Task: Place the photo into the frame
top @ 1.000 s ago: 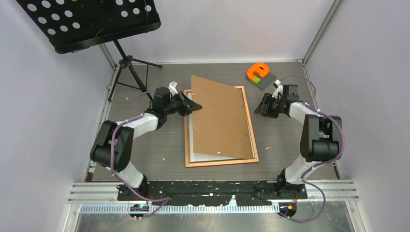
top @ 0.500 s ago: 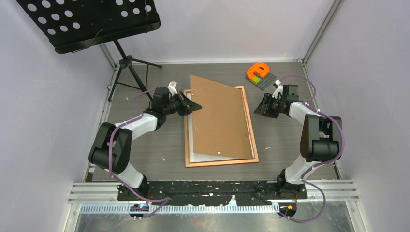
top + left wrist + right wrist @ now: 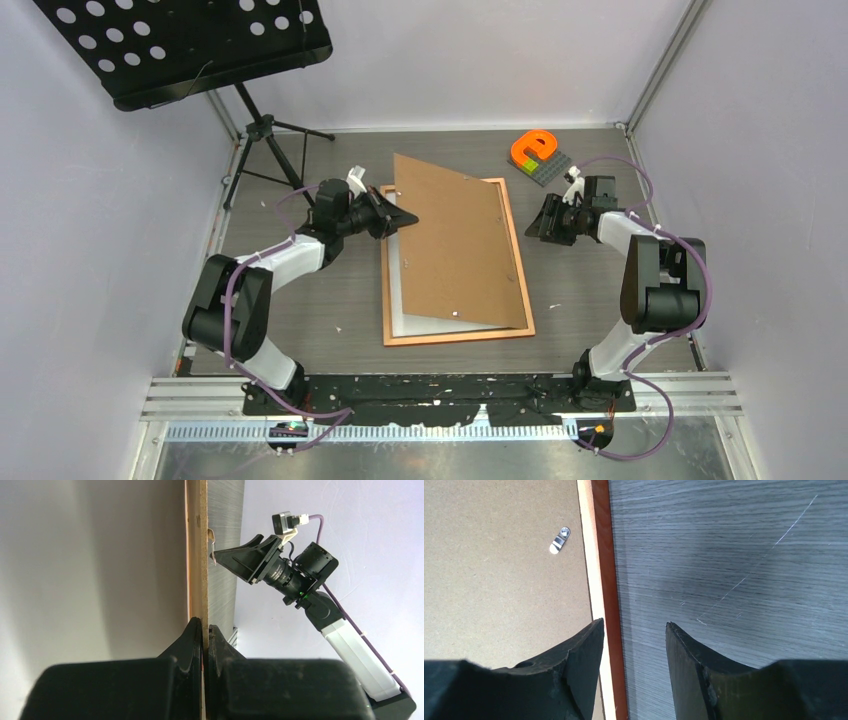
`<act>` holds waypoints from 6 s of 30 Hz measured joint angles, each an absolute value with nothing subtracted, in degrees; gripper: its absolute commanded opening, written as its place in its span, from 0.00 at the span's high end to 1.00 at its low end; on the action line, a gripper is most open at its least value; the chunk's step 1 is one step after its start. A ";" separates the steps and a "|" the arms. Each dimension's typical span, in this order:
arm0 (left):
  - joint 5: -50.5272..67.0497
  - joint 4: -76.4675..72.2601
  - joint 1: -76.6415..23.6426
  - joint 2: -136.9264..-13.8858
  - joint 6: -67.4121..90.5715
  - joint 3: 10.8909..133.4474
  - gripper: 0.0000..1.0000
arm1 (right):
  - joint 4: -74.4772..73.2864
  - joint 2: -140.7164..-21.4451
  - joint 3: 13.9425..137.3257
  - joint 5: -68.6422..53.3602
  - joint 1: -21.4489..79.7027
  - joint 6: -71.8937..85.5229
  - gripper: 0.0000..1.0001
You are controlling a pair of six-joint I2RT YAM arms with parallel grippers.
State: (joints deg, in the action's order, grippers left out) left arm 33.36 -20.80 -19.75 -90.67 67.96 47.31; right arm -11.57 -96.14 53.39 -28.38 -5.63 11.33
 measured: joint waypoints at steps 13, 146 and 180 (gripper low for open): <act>34.35 -22.52 -19.75 -90.85 69.65 47.33 1.00 | -11.55 -96.16 53.39 -28.38 -5.63 11.31 0.45; 32.25 -28.86 -20.25 -98.28 70.50 46.78 1.00 | -10.72 -98.41 52.75 -29.47 -4.62 11.29 0.45; 25.87 -17.39 -21.26 -103.94 59.94 48.25 0.16 | -10.70 -98.80 52.75 -29.52 -4.62 11.29 0.45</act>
